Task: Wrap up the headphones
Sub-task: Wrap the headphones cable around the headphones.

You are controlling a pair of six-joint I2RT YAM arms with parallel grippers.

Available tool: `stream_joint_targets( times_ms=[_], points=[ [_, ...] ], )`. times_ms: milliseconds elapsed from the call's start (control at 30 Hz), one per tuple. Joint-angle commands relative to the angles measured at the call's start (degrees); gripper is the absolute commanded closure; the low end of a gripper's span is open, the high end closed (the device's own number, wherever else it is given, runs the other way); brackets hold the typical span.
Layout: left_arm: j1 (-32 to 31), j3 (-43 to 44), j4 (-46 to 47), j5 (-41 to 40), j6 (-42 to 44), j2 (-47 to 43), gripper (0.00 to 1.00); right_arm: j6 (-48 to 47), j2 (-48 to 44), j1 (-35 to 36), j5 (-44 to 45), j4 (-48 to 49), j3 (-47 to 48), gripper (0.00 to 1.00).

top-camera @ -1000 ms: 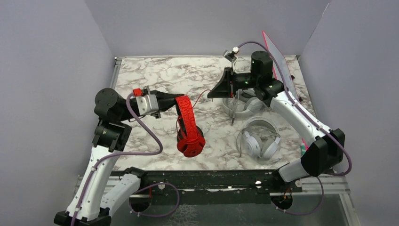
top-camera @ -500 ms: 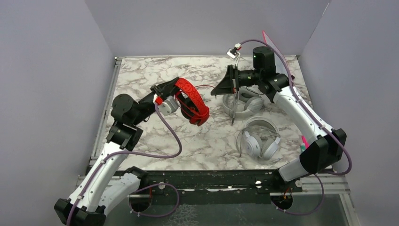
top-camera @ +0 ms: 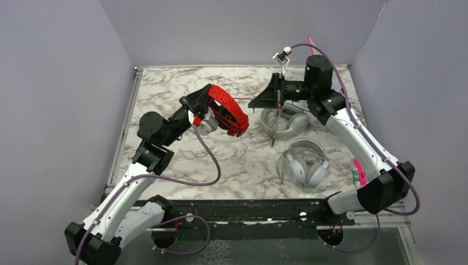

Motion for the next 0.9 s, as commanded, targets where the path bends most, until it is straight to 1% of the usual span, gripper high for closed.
stream_joint_targets(
  times_ms=[0,133,300,633,867],
  points=[
    [-0.5,1.5,4.5,-4.9,4.4,1.6,1.0,0.7,-3.9,-0.1,-2.2,8.9,-1.1,0.99],
    [-1.7,2.7,5.5,-4.5,4.7,3.1,1.0,-0.9,-5.0,0.4,-2.1,11.2,-1.8,0.99],
    [-3.4,3.7,7.0,-4.5,5.2,4.9,1.0,-3.4,-5.4,2.0,2.1,12.8,-0.8,0.99],
    [-8.2,5.4,11.4,-10.0,5.6,7.7,1.0,-7.4,-7.3,5.6,9.3,12.9,-2.5,0.99],
    [-10.6,6.6,14.9,-11.3,3.8,9.5,1.0,-11.5,-7.2,7.0,10.5,9.7,-2.5,0.99]
  ],
)
